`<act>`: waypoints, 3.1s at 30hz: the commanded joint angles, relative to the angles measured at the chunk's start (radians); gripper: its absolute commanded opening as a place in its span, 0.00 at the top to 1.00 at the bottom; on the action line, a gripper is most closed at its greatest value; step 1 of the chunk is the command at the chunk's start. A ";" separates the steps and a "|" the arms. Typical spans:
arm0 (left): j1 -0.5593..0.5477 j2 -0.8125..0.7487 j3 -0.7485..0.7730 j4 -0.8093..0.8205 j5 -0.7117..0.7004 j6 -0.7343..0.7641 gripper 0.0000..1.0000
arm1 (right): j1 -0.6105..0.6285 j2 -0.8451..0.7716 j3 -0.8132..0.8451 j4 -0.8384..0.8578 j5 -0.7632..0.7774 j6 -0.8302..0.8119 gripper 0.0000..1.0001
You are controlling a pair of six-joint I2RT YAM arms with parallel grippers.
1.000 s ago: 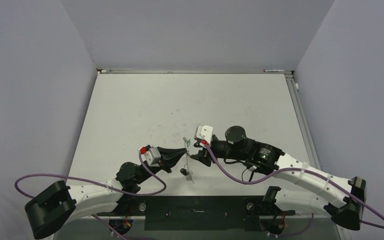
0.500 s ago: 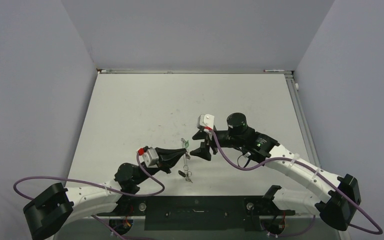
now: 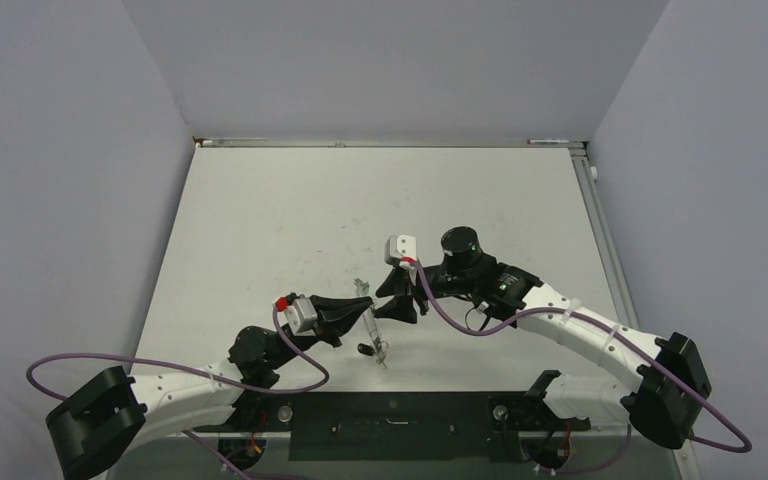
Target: Put the keys on the keyring
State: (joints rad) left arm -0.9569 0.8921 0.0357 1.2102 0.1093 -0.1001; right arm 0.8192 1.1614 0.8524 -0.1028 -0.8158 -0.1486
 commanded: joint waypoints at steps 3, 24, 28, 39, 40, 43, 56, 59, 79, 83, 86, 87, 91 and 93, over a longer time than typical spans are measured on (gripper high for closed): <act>-0.005 -0.005 0.008 0.077 0.004 0.000 1.00 | 0.002 0.037 0.008 0.075 -0.052 -0.016 0.64; -0.005 -0.012 0.017 0.031 -0.032 -0.001 1.00 | 0.058 0.032 0.058 0.006 0.132 -0.010 0.95; -0.005 -0.047 0.022 -0.046 -0.090 0.006 0.65 | 0.100 0.048 0.128 -0.116 0.289 0.008 0.95; -0.006 -0.285 0.029 -0.361 -0.230 0.026 0.22 | 0.205 0.093 0.278 -0.378 0.635 0.125 0.95; -0.006 -0.306 0.027 -0.390 -0.238 0.029 0.21 | 0.213 0.102 0.299 -0.406 0.665 0.137 0.95; -0.007 -0.352 0.016 -0.440 -0.242 0.032 0.20 | 0.218 0.119 0.360 -0.470 0.721 0.194 0.95; -0.050 -0.095 0.095 -0.350 -0.204 0.041 0.15 | 0.235 0.161 0.502 -0.582 0.774 0.283 0.95; -0.063 -0.022 0.118 -0.302 -0.213 0.056 0.18 | 0.241 0.162 0.506 -0.583 0.777 0.290 0.95; -0.138 0.108 0.158 -0.266 -0.296 0.278 1.00 | 0.246 0.204 0.541 -0.655 0.803 0.346 0.95; -0.163 0.102 0.181 -0.335 -0.340 0.322 1.00 | 0.245 0.214 0.535 -0.693 0.851 0.354 0.95; -0.164 0.084 0.183 -0.356 -0.365 0.309 1.00 | 0.245 0.214 0.527 -0.715 0.877 0.362 0.95; -0.165 0.080 0.188 -0.375 -0.379 0.304 1.00 | 0.245 0.217 0.526 -0.720 0.884 0.372 0.95; -0.177 0.082 0.222 -0.416 -0.444 0.275 1.00 | 0.245 0.227 0.518 -0.717 0.905 0.417 0.95; -0.181 0.090 0.238 -0.428 -0.459 0.258 1.00 | 0.247 0.237 0.512 -0.708 0.890 0.434 0.95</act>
State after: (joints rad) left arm -1.1259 0.9905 0.1986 0.7834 -0.2798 0.1852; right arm 1.0611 1.3800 1.3472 -0.8238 0.0345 0.2306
